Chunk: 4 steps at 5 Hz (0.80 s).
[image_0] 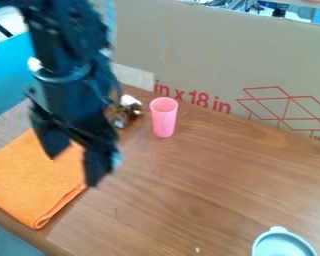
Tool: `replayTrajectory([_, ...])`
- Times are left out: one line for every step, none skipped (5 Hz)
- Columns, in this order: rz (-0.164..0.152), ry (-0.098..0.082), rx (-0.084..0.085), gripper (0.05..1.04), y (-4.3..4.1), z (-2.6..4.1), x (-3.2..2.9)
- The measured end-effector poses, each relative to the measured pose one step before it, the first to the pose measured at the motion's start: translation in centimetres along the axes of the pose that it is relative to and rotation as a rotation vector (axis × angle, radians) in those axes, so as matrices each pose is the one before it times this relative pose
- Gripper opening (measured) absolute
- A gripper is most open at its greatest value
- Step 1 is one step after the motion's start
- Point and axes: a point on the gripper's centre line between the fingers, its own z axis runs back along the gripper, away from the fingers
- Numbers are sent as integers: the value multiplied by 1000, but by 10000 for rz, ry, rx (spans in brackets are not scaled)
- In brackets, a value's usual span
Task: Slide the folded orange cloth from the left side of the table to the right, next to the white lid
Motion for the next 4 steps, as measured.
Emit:
replayTrajectory([474,-377,330,1001,3756,-640,-49])
replayTrajectory([470,822,-46,1001,1950,-2146,-238])
replayTrajectory([50,457,-302,1001,2506,-1830,1029])
replayTrajectory([539,298,111,1001,2064,-1287,913])
